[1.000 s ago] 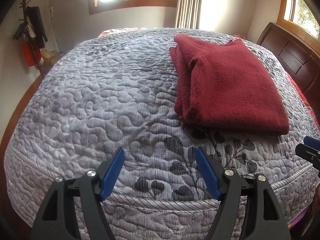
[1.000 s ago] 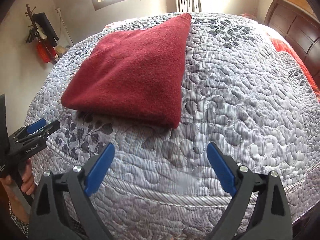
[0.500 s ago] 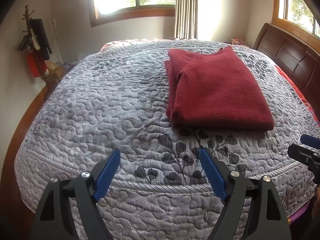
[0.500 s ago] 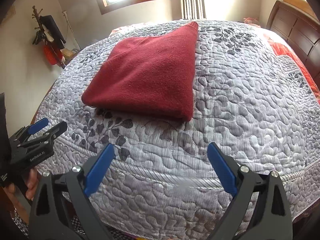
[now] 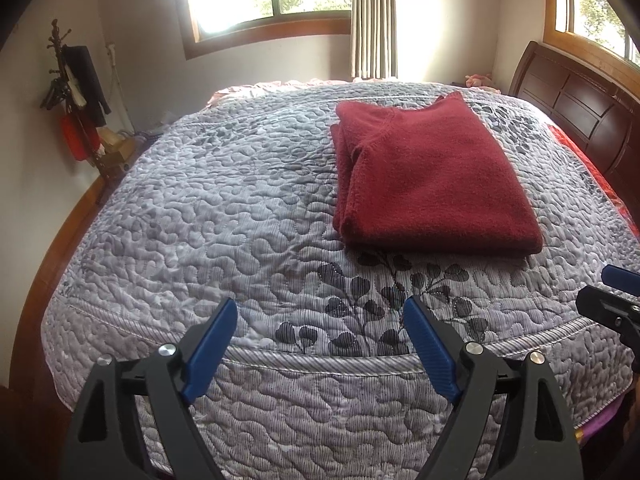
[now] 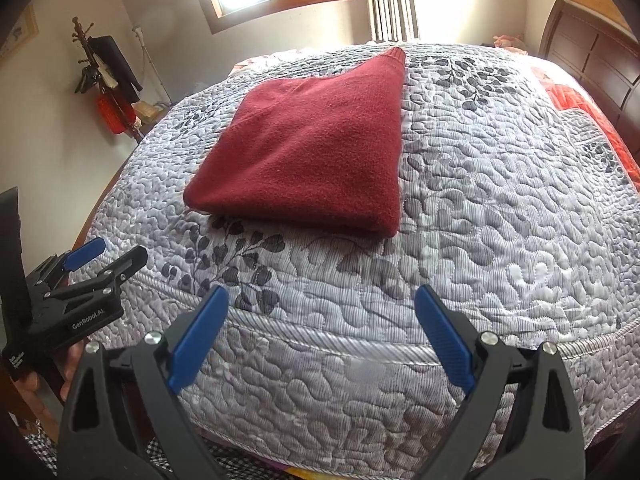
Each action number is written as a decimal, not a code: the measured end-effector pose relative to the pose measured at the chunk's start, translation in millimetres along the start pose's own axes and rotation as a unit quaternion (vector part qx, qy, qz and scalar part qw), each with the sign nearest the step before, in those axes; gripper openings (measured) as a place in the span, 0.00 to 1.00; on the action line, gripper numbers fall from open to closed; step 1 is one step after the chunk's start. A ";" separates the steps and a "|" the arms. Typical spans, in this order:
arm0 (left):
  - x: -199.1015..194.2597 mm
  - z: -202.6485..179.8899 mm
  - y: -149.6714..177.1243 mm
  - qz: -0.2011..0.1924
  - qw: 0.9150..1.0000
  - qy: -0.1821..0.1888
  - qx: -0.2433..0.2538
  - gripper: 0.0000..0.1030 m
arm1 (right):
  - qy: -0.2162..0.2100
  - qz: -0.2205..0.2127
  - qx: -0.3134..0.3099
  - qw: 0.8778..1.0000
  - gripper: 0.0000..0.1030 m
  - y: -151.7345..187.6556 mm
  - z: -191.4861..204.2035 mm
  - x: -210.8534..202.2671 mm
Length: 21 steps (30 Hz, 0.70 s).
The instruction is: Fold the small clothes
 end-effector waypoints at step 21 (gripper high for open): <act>8.7 -3.7 5.8 0.012 1.000 -0.002 0.011 0.84 | 0.007 0.004 -0.012 1.000 0.92 -0.4 3.5 8.9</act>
Point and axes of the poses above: each gripper's, at about its wrist camera, not at the fingertips, and x roughly the way its jaws point, z to its left, y to its underside, the point moved 9 cm from there along x, roughly the way its jaws point, and after that the axes turned 8 degrees about -x, right-handed, at the moved point
